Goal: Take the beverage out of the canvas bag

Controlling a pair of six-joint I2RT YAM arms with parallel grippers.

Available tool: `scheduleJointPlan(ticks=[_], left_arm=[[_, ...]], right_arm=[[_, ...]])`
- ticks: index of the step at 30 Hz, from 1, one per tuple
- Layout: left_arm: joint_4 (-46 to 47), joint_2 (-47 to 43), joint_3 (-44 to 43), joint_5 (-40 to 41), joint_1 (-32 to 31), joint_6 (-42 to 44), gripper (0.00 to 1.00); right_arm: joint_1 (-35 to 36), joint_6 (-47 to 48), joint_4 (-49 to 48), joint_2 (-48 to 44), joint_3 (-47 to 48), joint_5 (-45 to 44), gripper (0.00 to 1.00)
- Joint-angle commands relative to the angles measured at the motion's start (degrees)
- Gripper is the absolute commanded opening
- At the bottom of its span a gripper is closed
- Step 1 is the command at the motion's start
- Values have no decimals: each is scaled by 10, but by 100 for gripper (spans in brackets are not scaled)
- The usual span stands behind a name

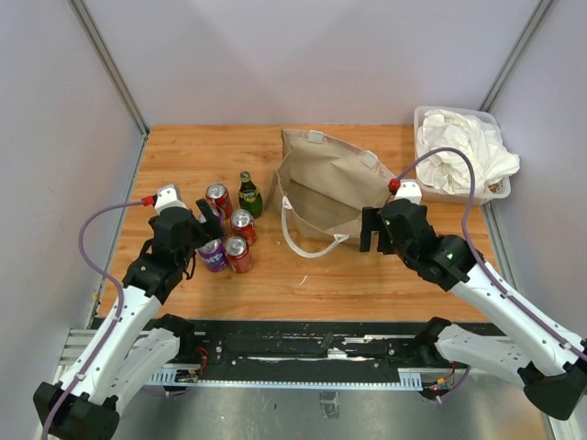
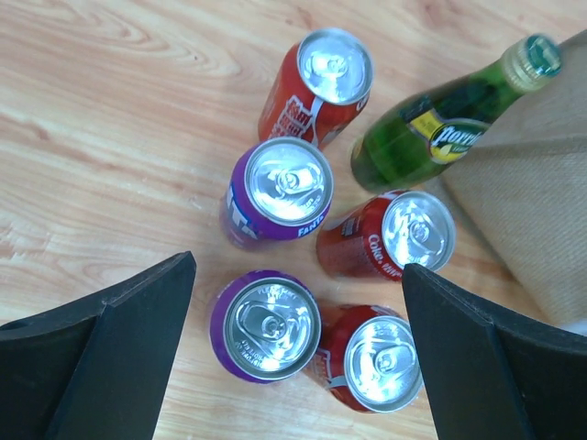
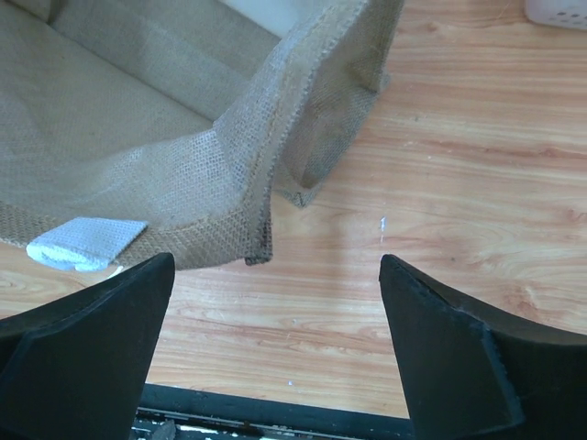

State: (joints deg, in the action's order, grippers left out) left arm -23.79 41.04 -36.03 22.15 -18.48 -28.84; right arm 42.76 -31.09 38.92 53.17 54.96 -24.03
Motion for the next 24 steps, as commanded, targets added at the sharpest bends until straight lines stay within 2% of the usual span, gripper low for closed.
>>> scheduleJointPlan(ticks=[1,4,14,17,24], left_arm=[[-29,-21,-38,33,3,7,100],[-36,-36,-60,59,4,13,100],[-58,-7,-148,112,3,86,100],[-51,16,-155,133,4,112,100],[13,41,-132,93,34,121,100]], right_arm=[[7,19,19,-34,32,-56,95],[6,30,27,-63,41,-95,100],[-40,70,64,-118,60,-192,98],[-96,97,73,-118,68,-182,98],[-297,161,47,-122,68,-65,98]])
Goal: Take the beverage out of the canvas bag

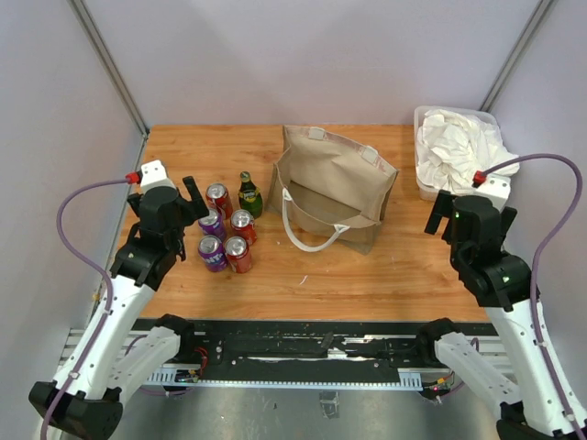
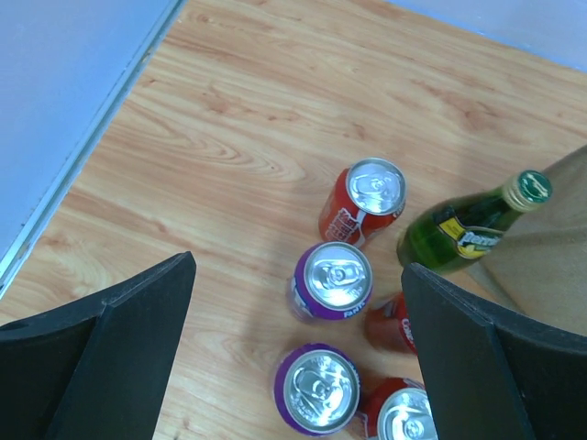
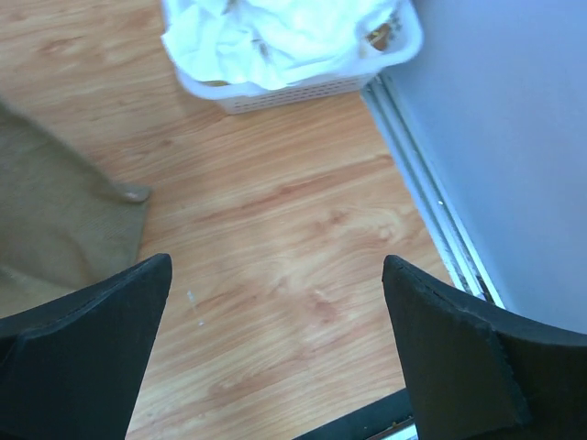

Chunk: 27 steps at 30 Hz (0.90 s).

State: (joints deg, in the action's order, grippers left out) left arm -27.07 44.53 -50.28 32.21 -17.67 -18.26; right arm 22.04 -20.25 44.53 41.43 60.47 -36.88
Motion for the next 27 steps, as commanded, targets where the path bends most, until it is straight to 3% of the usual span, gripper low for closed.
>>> scheduleJointPlan(ticks=[1,7,10,16,21,27], left_arm=[[51,10,13,-17,40,15,100],[86,3,48,-142,192,11,100],[92,2,61,-172,265,21,100],[78,-5,58,-131,275,55,100],[52,-29,55,-136,274,53,100],[23,-41,53,-68,272,30,100]], right_arm=[[-120,57,-12,-2,12,84,98],[-264,70,-34,16,0,221,98],[-308,72,-41,21,-7,242,98],[-327,59,-39,12,-20,256,98],[-326,69,-21,-38,-32,218,98],[-305,72,-28,-74,-50,162,98]])
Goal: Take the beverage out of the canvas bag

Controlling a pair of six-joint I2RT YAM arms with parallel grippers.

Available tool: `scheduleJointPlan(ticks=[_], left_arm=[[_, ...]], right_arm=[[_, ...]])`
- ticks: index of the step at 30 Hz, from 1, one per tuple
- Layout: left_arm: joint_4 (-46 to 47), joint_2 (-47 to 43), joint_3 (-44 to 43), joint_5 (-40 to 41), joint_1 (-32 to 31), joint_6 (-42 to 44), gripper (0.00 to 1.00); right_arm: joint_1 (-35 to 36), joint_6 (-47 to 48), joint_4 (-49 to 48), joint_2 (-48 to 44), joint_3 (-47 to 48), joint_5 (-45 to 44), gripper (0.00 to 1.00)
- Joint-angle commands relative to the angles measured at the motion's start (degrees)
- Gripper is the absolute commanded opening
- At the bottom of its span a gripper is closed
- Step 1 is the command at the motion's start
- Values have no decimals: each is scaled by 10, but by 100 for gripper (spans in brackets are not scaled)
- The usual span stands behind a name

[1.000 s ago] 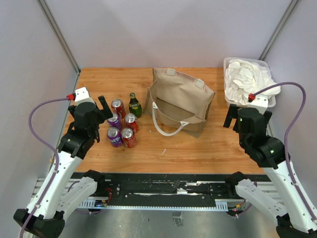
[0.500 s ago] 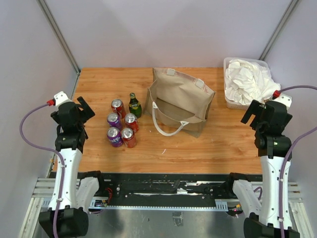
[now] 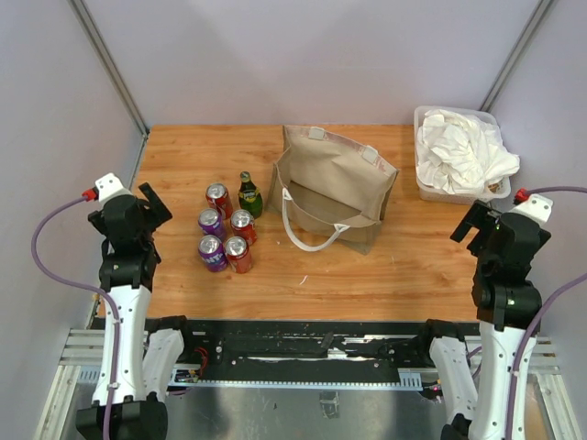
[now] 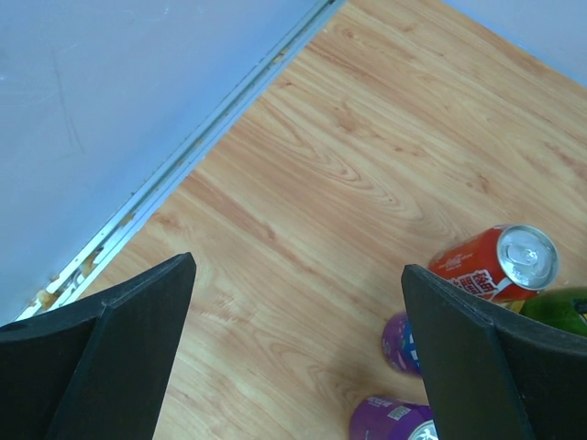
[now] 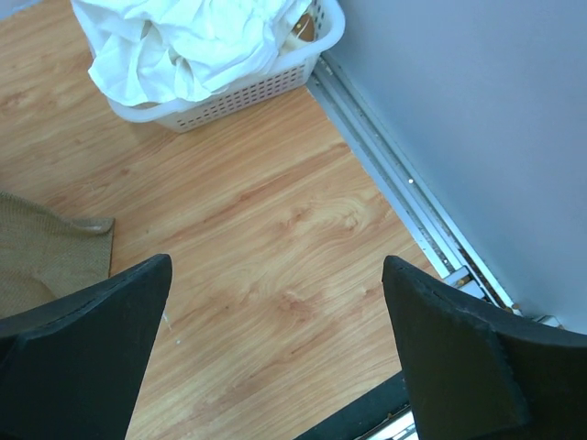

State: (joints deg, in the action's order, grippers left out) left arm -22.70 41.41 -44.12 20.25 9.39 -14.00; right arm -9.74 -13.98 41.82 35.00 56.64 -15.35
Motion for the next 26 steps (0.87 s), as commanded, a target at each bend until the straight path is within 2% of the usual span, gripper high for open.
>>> scheduleJointPlan(ticks=[1,6,9,26], left_arm=[[-26,-12,-9,68,1,-19,100],[-62,-26,-24,175,2,-60,100],[-69,-36,-26,212,3,-62,100],[-81,-61,-18,190,3,-77,100]], right_arm=[[14,6,3,-6,-12,-59,98],[16,-8,6,9,-8,-64,98],[17,-12,6,8,-7,-65,98],[28,-11,-3,-10,-24,-76,98]])
